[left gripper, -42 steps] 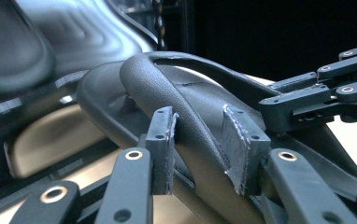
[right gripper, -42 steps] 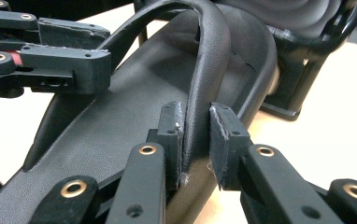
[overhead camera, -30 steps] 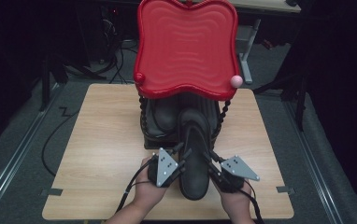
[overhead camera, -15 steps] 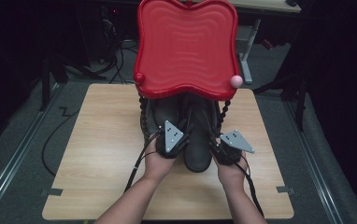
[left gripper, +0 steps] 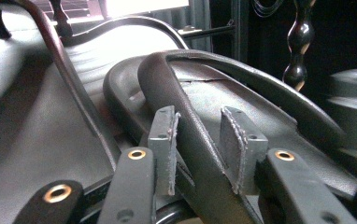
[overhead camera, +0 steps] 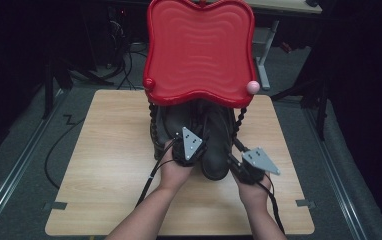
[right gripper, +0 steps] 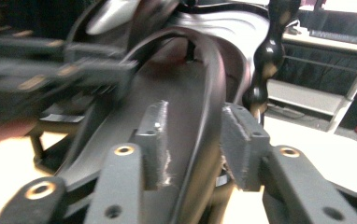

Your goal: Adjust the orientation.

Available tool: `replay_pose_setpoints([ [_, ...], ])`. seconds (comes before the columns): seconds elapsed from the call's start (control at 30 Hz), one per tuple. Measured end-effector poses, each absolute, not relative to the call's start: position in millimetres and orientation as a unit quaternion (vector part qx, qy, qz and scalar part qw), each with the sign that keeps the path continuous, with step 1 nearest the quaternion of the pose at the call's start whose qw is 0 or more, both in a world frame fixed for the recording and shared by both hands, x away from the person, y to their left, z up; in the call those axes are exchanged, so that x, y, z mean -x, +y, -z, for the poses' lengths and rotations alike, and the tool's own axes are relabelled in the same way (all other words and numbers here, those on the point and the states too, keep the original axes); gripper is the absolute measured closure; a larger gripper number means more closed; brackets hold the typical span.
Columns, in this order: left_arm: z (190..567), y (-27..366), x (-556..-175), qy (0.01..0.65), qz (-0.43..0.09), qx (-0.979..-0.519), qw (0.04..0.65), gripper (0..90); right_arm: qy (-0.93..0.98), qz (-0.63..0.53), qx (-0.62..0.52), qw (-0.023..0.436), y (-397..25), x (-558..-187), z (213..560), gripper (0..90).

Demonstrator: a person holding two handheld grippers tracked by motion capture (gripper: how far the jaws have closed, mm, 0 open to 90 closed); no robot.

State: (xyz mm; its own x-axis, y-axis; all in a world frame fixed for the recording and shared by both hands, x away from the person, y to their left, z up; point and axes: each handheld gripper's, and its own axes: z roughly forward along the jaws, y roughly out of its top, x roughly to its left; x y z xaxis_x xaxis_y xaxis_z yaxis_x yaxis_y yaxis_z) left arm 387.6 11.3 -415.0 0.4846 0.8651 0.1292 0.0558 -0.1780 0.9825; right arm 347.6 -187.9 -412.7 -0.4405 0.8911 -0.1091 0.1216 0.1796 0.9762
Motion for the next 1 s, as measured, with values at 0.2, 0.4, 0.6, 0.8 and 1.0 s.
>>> replay_pose_setpoints([
  [0.2,415,11,-387,0.345,-0.376,-0.670,0.539,66.6,0.686,-0.514,-0.375,0.354,-201,-299,437,90.0],
  [0.4,415,10,-386,0.349,-0.375,-0.668,0.540,66.8,0.712,-0.502,-0.374,0.318,-199,-278,456,89.9],
  [0.6,415,9,-387,0.349,-0.375,-0.666,0.542,66.7,0.736,-0.490,-0.354,0.305,-186,-272,467,89.9],
  [0.8,415,10,-389,0.355,-0.373,-0.663,0.543,66.7,0.741,-0.483,-0.352,0.306,-173,-278,472,89.9],
  [1.0,415,14,-383,0.352,-0.369,-0.660,0.552,61.4,0.729,-0.487,-0.368,0.310,-175,-290,470,89.8],
])
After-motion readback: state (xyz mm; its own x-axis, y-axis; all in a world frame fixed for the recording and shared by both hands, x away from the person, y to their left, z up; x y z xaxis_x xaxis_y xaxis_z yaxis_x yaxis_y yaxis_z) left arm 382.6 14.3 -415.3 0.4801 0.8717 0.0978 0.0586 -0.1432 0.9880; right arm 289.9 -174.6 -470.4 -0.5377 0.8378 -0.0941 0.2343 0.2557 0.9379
